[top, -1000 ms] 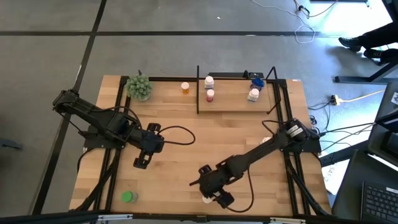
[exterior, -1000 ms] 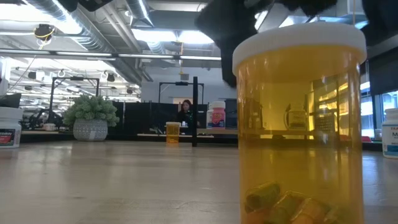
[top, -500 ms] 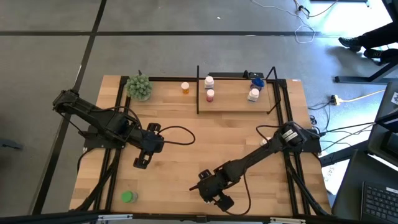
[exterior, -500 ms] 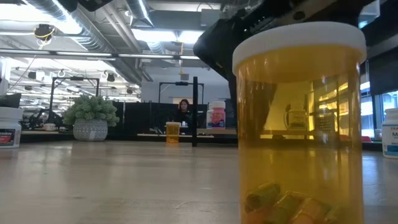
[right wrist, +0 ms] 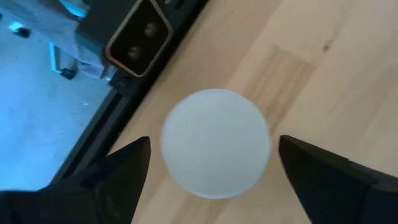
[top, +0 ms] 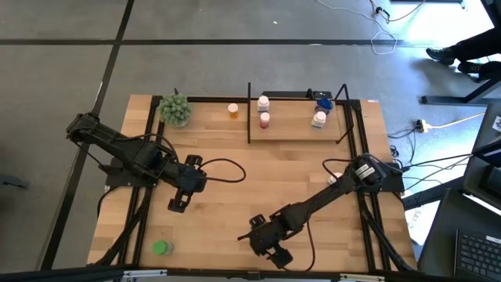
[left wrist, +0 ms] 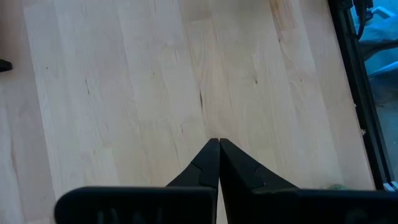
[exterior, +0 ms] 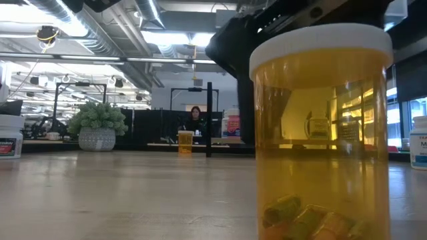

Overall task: Pick and place medicine bottles onto shelf by color
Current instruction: Put the orange medicine bottle on the shelf

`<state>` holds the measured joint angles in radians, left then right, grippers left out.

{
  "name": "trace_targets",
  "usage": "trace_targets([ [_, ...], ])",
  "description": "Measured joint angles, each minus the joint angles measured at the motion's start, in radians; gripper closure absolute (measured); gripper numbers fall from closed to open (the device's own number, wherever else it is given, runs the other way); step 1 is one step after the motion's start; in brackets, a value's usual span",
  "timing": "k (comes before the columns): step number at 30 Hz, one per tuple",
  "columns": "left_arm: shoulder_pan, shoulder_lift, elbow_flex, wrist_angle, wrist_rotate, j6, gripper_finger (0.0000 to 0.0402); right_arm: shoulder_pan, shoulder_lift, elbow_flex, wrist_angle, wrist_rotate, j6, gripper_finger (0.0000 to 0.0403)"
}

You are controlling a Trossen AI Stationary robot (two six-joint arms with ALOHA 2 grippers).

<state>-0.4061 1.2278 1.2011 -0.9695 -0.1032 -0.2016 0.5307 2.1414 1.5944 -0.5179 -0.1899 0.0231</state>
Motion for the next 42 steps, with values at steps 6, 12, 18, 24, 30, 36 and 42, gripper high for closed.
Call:
trace_targets([
  [6,0.000,0.000,0.000,0.000,0.000,0.000,0.0401,0.005,0.000,0.000,0.016,0.059,0.000,0.0049],
  [12,0.000,0.000,0.000,0.000,0.000,0.000,0.0401,0.005,0.000,0.000,0.029,0.072,0.002,0.0070],
  [18,0.000,0.000,0.000,0.000,0.000,0.000,0.0401,0.005,0.000,0.000,0.034,0.077,0.026,0.0127],
  [24,0.000,0.000,0.000,0.000,0.000,0.000,0.0401,0.005,0.000,0.000,0.034,0.077,0.053,0.0198],
  [30,0.000,0.000,0.000,0.000,0.000,0.000,0.0401,0.005,0.000,0.000,0.043,0.099,0.063,0.0200],
  [36,0.000,0.000,0.000,0.000,0.000,0.000,0.0401,0.005,0.000,0.000,0.043,0.134,0.115,0.0192],
  [42,0.000,0.000,0.000,0.000,0.000,0.000,0.0401,0.002,0.000,0.000,0.043,0.147,0.176,0.0197],
])
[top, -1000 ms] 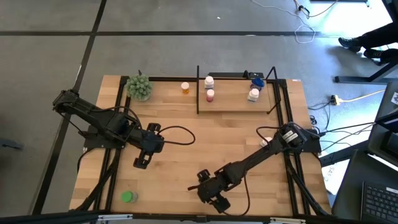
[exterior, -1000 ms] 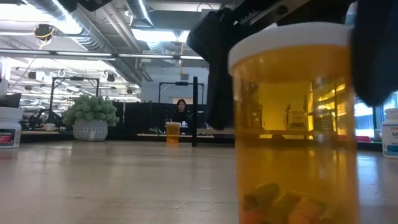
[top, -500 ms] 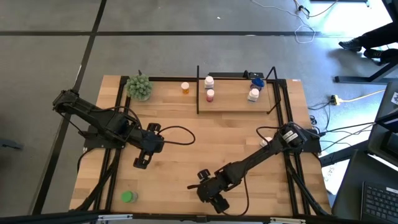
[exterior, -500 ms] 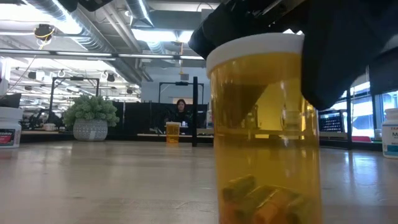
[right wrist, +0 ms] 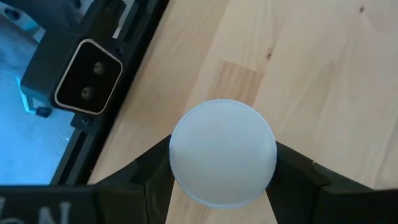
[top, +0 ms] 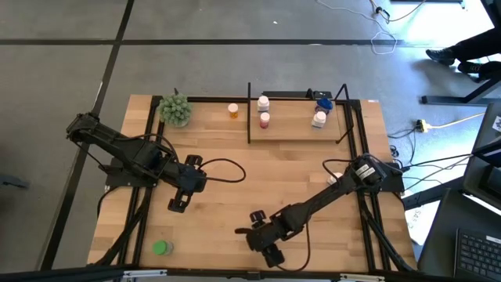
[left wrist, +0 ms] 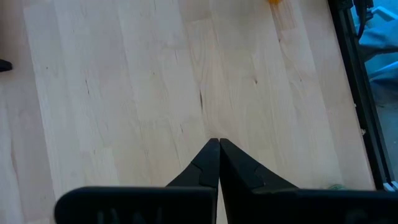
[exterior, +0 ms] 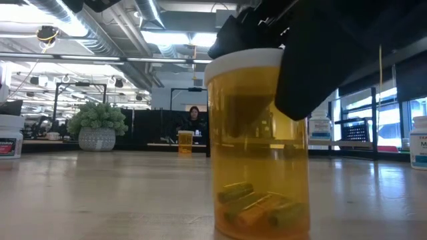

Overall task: Pick and place medicine bottles onto shelf by color
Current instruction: Put the orange medicine bottle on the shelf

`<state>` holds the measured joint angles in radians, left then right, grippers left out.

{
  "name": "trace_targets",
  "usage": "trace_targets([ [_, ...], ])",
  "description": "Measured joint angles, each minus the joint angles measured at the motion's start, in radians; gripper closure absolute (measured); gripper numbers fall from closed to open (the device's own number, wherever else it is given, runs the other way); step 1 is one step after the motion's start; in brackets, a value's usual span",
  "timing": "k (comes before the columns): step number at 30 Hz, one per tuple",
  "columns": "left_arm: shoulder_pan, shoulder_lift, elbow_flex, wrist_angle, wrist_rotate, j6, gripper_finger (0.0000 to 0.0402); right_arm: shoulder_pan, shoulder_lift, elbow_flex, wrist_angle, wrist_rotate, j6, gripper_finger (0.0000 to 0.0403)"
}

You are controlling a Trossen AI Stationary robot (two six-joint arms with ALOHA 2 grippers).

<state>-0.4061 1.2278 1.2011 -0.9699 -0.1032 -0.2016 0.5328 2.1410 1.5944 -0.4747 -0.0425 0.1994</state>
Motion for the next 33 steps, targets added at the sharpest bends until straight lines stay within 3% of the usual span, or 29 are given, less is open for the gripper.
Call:
trace_targets([
  [20,0.000,0.000,0.000,0.000,0.000,0.000,0.0401,-0.039,-0.078,0.000,-0.011,0.055,0.201,0.0197],
  [29,0.000,0.000,0.000,0.001,-0.001,0.002,0.0401,-0.068,-0.187,0.000,-0.104,0.141,0.342,0.0197],
  [33,0.000,0.000,0.000,0.003,-0.011,0.002,0.0401,-0.089,-0.246,0.000,-0.164,0.226,0.427,0.0196],
])
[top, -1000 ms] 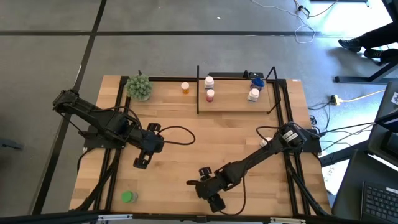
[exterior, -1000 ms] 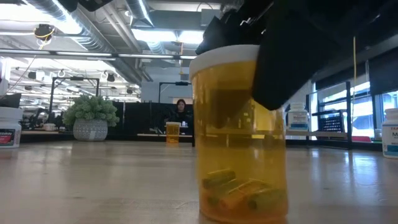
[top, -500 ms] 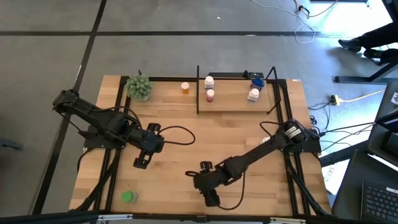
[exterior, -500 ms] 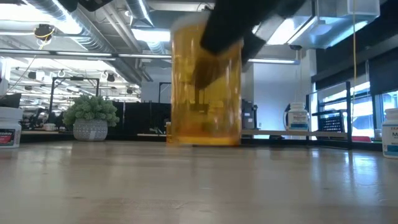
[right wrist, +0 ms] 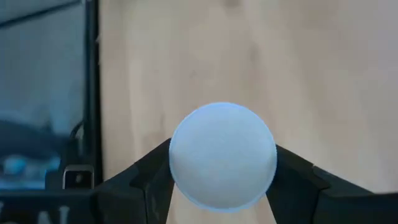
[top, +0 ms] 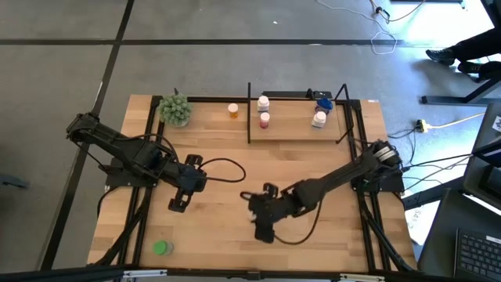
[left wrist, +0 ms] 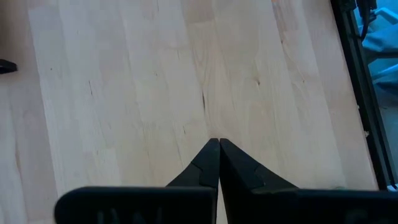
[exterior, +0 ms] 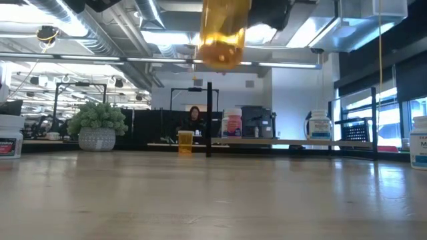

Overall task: Pick and place medicine bottles onto shelf by color
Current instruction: Put the orange medicine bottle on the shelf

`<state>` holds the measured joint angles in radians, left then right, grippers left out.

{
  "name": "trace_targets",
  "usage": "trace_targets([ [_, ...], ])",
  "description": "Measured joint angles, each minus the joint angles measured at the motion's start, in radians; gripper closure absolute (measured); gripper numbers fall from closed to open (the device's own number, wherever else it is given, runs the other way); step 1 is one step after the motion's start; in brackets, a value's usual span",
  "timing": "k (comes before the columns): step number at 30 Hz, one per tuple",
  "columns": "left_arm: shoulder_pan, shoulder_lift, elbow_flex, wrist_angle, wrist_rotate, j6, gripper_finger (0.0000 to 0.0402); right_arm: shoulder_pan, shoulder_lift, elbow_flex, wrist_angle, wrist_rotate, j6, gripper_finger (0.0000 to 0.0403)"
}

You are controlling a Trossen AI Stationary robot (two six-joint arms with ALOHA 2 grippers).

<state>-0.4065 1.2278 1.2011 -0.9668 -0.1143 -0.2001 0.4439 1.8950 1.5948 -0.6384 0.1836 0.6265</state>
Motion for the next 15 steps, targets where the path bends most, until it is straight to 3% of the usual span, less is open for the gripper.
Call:
trace_targets([
  [7,0.000,0.000,0.000,0.006,-0.001,0.001,0.0401,-0.060,-0.116,0.000,-0.147,0.117,0.113,0.0196],
  [13,0.016,0.000,0.000,0.036,-0.157,0.021,0.0401,-0.154,-0.195,0.000,-0.280,0.122,0.256,0.0195],
  [15,0.030,0.000,0.000,0.056,-0.166,0.020,0.0401,-0.187,-0.218,0.000,-0.316,0.123,0.280,0.0195],
])
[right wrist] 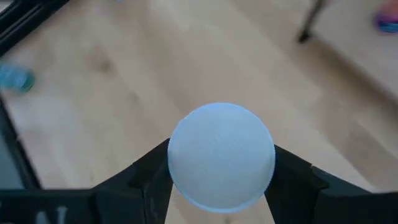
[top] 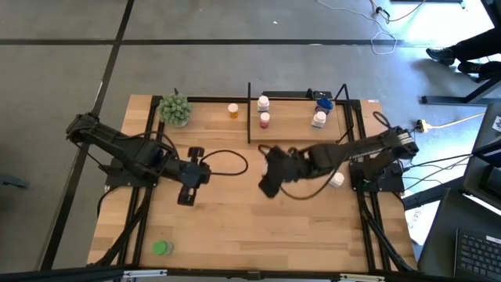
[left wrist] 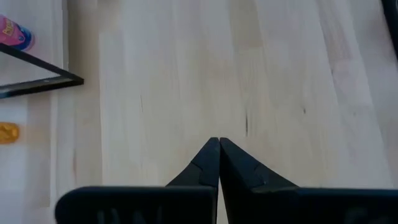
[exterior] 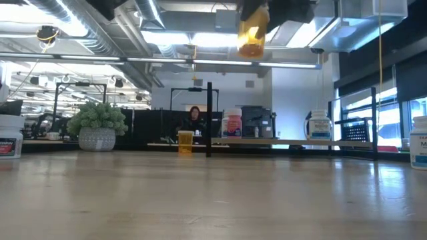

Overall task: Pick and place medicine bottles onto shelf by color
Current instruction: Put the orange medicine bottle on the shelf

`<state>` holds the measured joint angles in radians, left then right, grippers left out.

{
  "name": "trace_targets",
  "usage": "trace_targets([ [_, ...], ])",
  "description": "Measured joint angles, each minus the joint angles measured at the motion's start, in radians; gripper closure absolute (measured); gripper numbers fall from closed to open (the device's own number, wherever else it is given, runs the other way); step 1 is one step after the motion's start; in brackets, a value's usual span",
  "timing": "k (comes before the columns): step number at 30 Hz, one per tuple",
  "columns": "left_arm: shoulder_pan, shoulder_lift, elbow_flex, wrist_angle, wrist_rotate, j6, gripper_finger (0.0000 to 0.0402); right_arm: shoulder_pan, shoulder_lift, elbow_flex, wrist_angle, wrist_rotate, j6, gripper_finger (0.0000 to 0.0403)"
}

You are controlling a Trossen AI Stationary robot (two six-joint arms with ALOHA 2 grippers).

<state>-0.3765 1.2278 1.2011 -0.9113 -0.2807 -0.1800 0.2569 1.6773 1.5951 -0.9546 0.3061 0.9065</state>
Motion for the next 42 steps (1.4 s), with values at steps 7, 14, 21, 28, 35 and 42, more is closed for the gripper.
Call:
trace_targets([
  [7,0.059,0.000,0.000,0.070,0.009,-0.017,0.0401,-0.144,-0.056,0.000,-0.083,0.015,0.061,0.0195],
  [14,0.165,0.000,0.000,0.207,-0.001,0.004,0.0401,-0.356,-0.071,0.000,-0.137,0.012,-0.021,0.0195],
  [21,0.274,0.000,0.000,0.258,0.001,0.004,0.0401,-0.585,-0.071,0.000,-0.113,-0.126,-0.276,0.0195],
  [28,0.374,0.000,0.000,0.318,-0.059,-0.002,0.0401,-0.743,-0.066,0.000,-0.104,-0.181,-0.394,0.0195],
  [35,0.489,0.000,0.000,0.363,-0.152,0.069,0.0401,-0.820,-0.012,0.000,-0.076,-0.205,-0.418,0.0195],
  [42,0.566,0.000,0.000,0.384,-0.178,0.194,0.0401,-0.860,0.062,0.000,-0.026,-0.230,-0.411,0.0195],
])
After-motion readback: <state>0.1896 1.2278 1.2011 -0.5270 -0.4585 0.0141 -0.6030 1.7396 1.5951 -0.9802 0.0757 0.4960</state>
